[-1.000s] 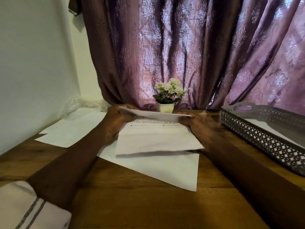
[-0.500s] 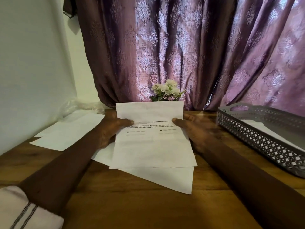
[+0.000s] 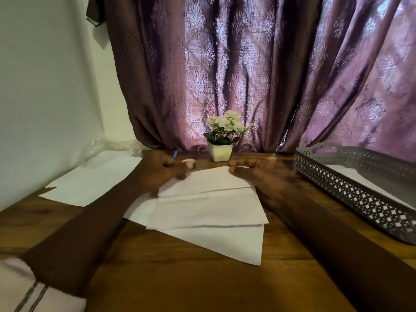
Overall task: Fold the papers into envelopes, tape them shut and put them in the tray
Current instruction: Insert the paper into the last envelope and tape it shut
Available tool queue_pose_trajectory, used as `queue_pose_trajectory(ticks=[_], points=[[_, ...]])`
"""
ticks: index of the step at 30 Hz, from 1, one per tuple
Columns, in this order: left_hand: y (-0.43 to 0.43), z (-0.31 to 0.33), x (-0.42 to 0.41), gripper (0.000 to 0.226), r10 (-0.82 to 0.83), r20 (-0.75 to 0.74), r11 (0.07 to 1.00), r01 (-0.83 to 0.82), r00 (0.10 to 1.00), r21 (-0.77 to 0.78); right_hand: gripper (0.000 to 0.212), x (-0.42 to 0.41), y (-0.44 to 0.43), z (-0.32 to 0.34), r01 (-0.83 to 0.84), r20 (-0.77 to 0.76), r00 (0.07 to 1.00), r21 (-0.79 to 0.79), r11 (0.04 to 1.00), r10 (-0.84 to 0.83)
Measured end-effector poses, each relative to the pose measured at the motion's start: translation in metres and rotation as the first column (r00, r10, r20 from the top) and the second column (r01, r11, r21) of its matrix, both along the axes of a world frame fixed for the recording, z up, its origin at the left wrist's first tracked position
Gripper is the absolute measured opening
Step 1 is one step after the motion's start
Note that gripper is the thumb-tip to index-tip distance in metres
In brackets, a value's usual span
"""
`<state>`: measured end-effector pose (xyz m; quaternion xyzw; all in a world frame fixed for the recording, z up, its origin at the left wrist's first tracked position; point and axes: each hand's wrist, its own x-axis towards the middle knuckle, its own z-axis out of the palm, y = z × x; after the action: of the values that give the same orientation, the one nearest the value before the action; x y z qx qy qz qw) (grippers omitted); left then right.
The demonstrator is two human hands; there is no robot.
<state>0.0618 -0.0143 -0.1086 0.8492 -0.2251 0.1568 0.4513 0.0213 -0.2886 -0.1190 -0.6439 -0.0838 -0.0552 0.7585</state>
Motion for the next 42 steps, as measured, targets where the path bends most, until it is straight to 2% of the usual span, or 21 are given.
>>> queue_pose_trajectory(ticks=[1,2,4,7,9,11,14,18,20,23,25,27,29,31,33,35,37,38,40,42], points=[[-0.003,-0.002,-0.002,0.028,0.055,0.167,0.972,-0.091,0.984,0.216,0.026,-0.001,0.002,-0.002,0.050,0.053,0.998,-0.073,0.996,-0.047],[-0.007,-0.003,-0.006,0.033,0.054,0.282,0.936,-0.147,0.958,0.319,0.029,-0.002,0.005,-0.003,0.080,0.100,0.993,-0.125,0.989,-0.067],[-0.023,-0.005,-0.014,0.040,0.000,0.387,0.946,-0.125,0.922,0.300,0.028,-0.003,0.014,-0.006,0.053,0.155,0.987,-0.144,0.988,-0.031],[-0.052,-0.009,-0.025,0.036,0.004,0.533,0.967,-0.138,0.846,0.212,0.015,-0.002,0.028,-0.009,-0.053,0.218,0.974,-0.027,0.998,0.058],[-0.063,-0.011,-0.026,0.040,0.044,0.596,0.969,-0.179,0.802,0.169,0.012,0.000,0.033,-0.012,-0.062,0.263,0.963,0.017,0.998,0.055],[-0.061,-0.012,-0.024,0.040,0.055,0.634,0.954,-0.229,0.771,0.195,0.010,0.002,0.034,-0.013,-0.026,0.283,0.959,0.031,0.999,0.016],[-0.045,-0.010,-0.015,0.043,0.107,0.634,0.919,-0.320,0.766,0.231,0.012,0.006,0.029,-0.012,0.088,0.267,0.958,0.067,0.994,-0.103],[-0.014,-0.008,0.002,0.059,0.281,0.494,0.877,-0.429,0.823,0.217,0.009,0.010,0.017,-0.006,0.207,0.223,0.949,0.087,0.975,-0.221],[-0.005,-0.007,0.005,0.063,0.293,0.542,0.853,-0.472,0.787,0.225,0.013,0.010,0.009,-0.004,0.226,0.182,0.954,0.078,0.971,-0.237],[-0.008,-0.003,-0.004,0.059,0.163,0.644,0.863,-0.424,0.748,0.274,0.019,0.008,0.007,-0.006,0.252,0.151,0.953,0.080,0.965,-0.261],[-0.016,0.002,-0.011,0.055,-0.007,0.598,0.887,-0.271,0.801,0.374,0.010,0.007,0.009,-0.005,0.218,0.152,0.958,0.171,0.961,-0.244],[-0.025,0.005,-0.016,0.052,-0.103,0.533,0.908,-0.140,0.840,0.395,0.010,0.006,0.011,-0.001,0.136,0.135,0.975,0.253,0.958,-0.174],[-0.030,0.007,-0.017,0.038,-0.086,0.631,0.915,-0.190,0.771,0.356,0.037,0.005,0.009,0.004,0.084,0.029,0.995,0.253,0.964,-0.094],[-0.030,0.009,-0.018,0.026,-0.030,0.776,0.907,-0.309,0.630,0.286,0.059,0.005,0.005,0.006,0.033,-0.111,0.994,0.171,0.985,-0.014],[-0.027,0.011,-0.020,0.021,0.004,0.846,0.893,-0.382,0.533,0.237,0.060,0.003,0.004,0.006,-0.018,-0.163,0.986,0.131,0.991,0.040],[-0.027,0.010,-0.020,0.015,-0.025,0.862,0.882,-0.394,0.507,0.257,0.050,0.002,0.005,0.004,-0.059,-0.198,0.976,0.156,0.986,0.090],[-0.029,0.010,-0.022,0.019,-0.090,0.831,0.870,-0.363,0.548,0.333,0.034,0.001,0.006,0.004,-0.089,-0.180,0.975,0.219,0.972,0.130],[-0.030,0.011,-0.022,0.023,-0.133,0.806,0.857,-0.342,0.576,0.386,0.033,0.001,0.006,0.004,-0.091,-0.161,0.978,0.248,0.964,0.133],[-0.034,0.011,-0.023,0.028,-0.200,0.743,0.827,-0.296,0.639,0.478,0.043,0.000,0.007,0.005,-0.057,-0.139,0.986,0.252,0.966,0.094],[-0.038,0.006,-0.025,0.045,-0.197,0.652,0.823,-0.238,0.733,0.516,0.049,-0.002,0.008,0.006,-0.015,-0.114,0.993,0.188,0.982,0.037]])
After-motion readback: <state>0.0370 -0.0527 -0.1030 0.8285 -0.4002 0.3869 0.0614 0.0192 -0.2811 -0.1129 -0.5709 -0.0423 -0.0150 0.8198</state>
